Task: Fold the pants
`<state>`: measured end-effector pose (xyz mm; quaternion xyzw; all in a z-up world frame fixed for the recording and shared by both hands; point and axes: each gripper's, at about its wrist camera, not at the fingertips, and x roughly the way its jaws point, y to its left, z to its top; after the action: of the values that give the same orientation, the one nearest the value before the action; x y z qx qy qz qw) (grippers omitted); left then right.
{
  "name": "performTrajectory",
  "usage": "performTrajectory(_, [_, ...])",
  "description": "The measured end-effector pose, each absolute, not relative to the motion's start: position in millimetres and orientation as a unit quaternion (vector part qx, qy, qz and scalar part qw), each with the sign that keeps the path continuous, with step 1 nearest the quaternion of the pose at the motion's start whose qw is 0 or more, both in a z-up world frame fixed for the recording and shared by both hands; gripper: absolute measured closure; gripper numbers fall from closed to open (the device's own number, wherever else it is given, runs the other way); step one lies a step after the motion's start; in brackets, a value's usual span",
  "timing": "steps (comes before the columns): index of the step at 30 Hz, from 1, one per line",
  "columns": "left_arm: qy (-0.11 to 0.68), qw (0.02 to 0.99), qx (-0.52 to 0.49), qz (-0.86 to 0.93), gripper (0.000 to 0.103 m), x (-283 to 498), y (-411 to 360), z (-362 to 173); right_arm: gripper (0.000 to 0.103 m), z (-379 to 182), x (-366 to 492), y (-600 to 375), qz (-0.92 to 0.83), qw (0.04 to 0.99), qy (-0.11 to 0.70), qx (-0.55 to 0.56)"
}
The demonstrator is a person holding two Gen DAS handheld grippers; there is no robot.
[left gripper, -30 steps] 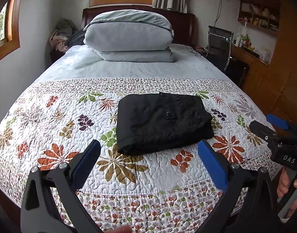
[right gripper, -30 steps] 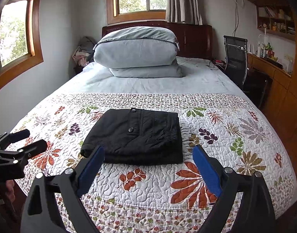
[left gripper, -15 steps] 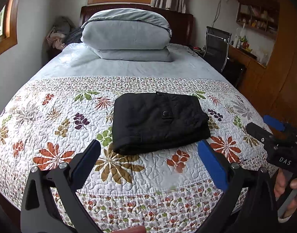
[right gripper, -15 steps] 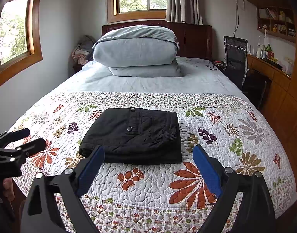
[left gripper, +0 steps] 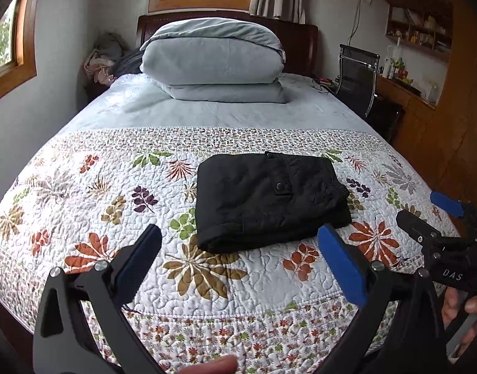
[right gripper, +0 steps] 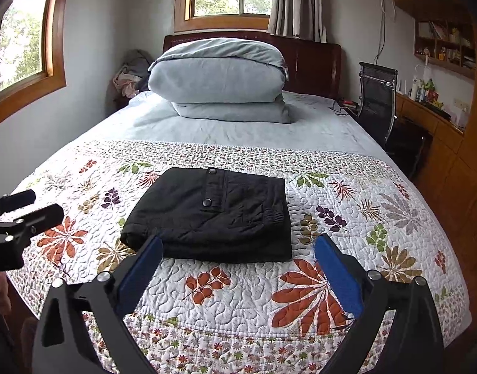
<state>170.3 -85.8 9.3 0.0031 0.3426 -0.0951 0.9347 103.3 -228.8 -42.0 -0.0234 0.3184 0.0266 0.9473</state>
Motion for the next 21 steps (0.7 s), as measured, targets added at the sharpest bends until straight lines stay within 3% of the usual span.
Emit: performTrajectory(21, [0.352, 0.932, -0.003, -0.088, 0.003, 174, -85, -3, 0.004, -42, 101, -239, 0.009, 0.948, 0.318, -0.016])
